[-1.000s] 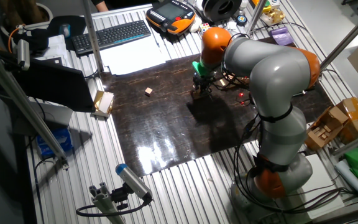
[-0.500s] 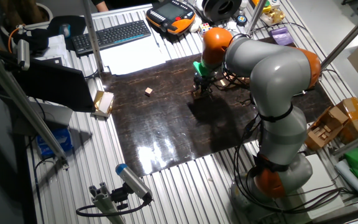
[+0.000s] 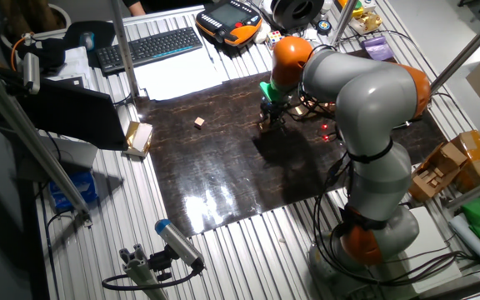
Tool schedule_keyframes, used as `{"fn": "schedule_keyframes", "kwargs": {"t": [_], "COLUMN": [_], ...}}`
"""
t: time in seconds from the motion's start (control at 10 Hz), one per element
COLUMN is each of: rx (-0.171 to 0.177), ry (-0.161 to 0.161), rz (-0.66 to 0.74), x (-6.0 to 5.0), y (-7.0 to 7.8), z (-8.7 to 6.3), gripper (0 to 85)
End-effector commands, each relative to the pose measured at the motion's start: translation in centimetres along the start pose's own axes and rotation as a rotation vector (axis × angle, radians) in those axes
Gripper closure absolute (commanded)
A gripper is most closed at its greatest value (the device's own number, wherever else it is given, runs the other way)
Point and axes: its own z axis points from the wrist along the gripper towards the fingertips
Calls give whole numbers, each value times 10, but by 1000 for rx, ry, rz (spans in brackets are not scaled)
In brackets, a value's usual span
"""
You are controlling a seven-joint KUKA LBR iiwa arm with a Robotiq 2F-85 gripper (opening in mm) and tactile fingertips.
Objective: Stack the blocks into a pyramid shape
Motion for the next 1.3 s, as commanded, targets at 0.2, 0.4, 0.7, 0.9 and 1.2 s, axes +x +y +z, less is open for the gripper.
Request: {"fn": "schedule_keyframes", "kwargs": {"t": [0.2,0.4,0.7,0.9,1.2], "rx": [-3,-5,9,17,13], "ry": [2,0,13,40,116], "rz": [28,37,60,53,-11], "x": [-1,0,8,25,64], "y": [1,1,8,15,27], "z": [-1,-1,-11,-24,-42], "gripper": [403,417,350,317,307]}}
